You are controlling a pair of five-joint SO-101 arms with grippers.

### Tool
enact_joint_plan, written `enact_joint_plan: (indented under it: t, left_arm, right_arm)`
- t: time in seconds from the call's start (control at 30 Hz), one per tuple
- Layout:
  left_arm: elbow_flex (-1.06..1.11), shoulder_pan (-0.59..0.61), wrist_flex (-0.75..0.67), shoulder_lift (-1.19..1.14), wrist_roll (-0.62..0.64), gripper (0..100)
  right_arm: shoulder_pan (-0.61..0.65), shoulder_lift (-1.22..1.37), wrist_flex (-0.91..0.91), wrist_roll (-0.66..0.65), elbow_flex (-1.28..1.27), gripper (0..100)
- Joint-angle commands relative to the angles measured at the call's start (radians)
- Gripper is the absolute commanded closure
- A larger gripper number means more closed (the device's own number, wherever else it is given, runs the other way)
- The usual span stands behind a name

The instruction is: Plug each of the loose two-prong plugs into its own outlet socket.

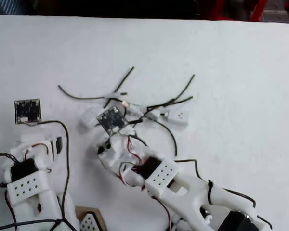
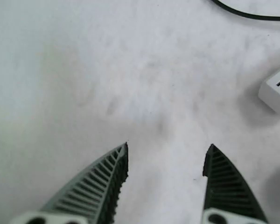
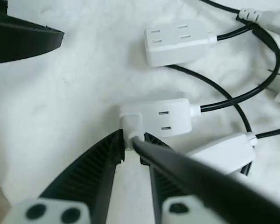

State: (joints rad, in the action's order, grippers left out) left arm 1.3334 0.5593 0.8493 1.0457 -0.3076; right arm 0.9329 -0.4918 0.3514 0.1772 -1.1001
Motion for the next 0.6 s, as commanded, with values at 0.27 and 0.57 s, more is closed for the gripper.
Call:
enact_joint_plan:
  t: [0.27,0.57]
  left_arm:
    - [-0.003,0.002,-0.023,0.021,0.008,74]
    - [-0.002,0.002,-0.023,0.021,0.008,74]
  right_arm:
    - [-0.002,0.087,-0.07,-0.005,0.017,98.2]
    - [-0.007,0.197,0.056,-0.074,0.16,98.1]
